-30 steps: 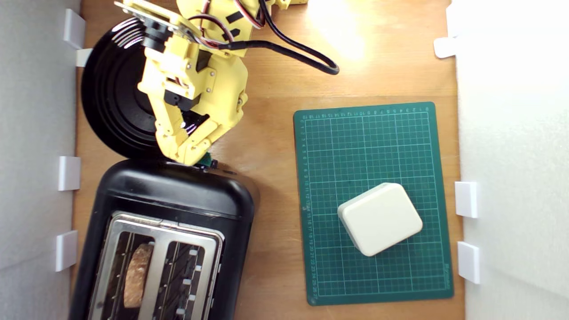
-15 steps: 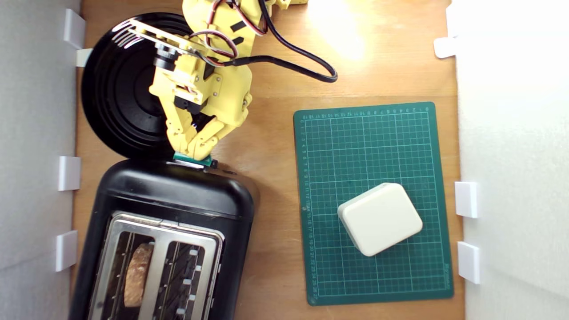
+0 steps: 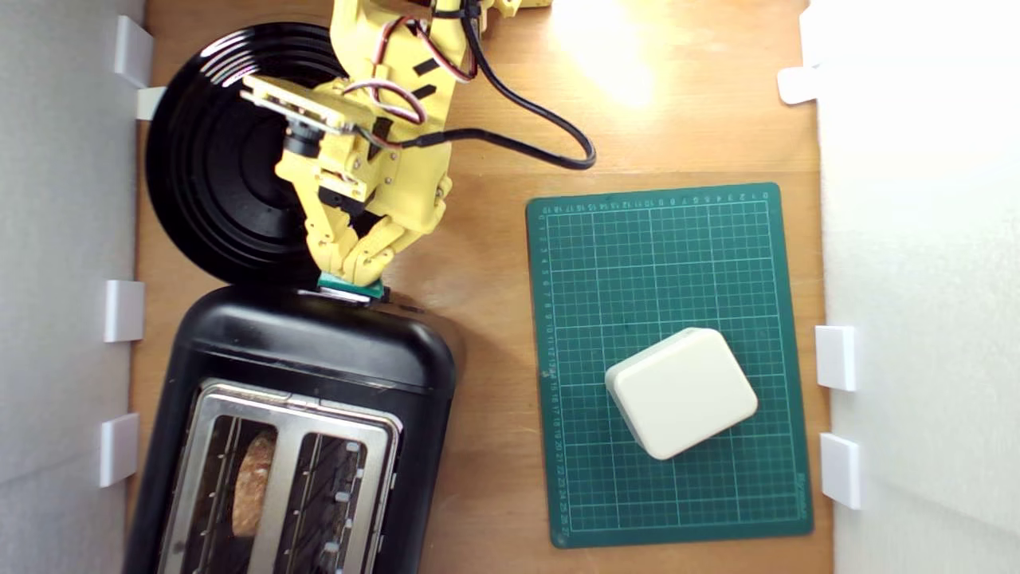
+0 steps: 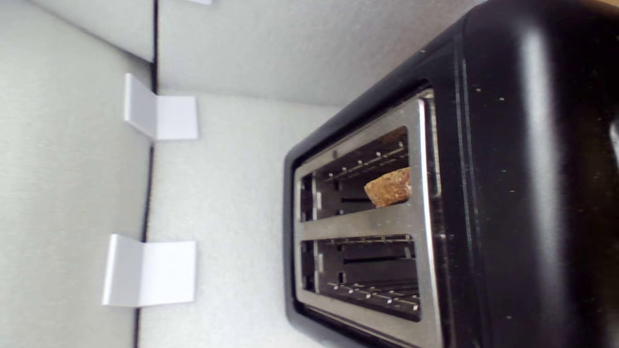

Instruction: Start toaster

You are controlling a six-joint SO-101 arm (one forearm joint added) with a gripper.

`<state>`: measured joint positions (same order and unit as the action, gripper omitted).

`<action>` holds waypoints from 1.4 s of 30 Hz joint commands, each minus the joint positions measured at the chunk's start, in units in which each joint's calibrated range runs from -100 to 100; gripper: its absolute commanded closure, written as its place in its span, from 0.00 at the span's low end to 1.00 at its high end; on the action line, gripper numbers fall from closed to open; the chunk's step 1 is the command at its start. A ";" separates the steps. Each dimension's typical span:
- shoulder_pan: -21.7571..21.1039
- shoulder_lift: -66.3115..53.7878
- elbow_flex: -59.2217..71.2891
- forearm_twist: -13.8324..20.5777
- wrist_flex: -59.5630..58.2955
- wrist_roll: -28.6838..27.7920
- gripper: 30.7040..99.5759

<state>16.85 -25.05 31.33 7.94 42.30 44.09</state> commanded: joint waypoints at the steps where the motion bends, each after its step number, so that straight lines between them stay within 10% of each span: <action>1: 0.37 3.90 -4.66 0.22 -0.80 -0.24 0.99; 42: 1.00 24.80 -6.75 1.72 -0.97 -0.24 0.99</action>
<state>16.95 -4.13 23.91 9.10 42.30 44.09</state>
